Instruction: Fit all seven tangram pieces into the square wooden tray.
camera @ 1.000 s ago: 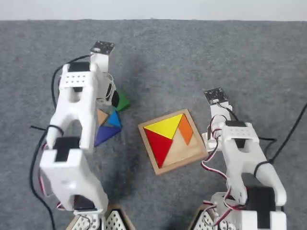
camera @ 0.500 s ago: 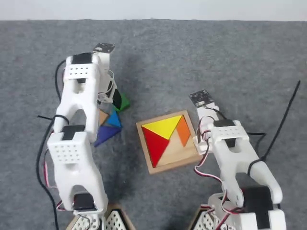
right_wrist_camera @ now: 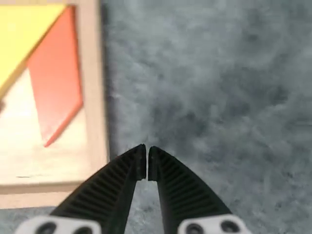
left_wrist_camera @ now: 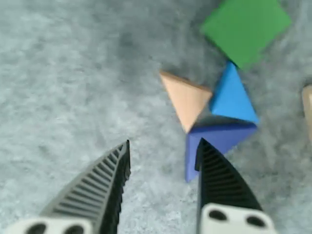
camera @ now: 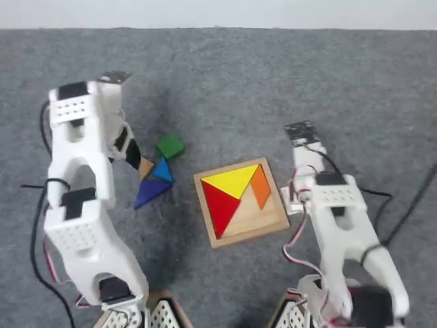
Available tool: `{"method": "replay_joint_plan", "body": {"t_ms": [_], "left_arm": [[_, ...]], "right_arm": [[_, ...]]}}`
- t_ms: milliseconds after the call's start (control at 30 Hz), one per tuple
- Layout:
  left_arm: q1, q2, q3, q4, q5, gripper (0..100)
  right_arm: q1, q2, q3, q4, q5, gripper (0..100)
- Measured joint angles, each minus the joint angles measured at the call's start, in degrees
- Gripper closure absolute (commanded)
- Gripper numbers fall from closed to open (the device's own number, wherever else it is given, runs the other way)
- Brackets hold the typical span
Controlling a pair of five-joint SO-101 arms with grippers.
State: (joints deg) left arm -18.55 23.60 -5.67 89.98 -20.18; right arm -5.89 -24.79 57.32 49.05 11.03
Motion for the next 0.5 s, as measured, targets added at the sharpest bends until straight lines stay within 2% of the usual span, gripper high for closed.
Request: {"method": "replay_joint_plan", "body": {"t_ms": [200, 500], "left_arm": [[5.54, -6.68, 18.46, -14.68, -0.44, 79], [6.95, -5.54, 20.48, -21.45, -0.44, 79]], "right_arm": [[0.44, -5.71, 3.43, 0.00, 0.09, 97.1], [0.35, -5.71, 3.43, -0.18, 0.09, 97.0]]}}
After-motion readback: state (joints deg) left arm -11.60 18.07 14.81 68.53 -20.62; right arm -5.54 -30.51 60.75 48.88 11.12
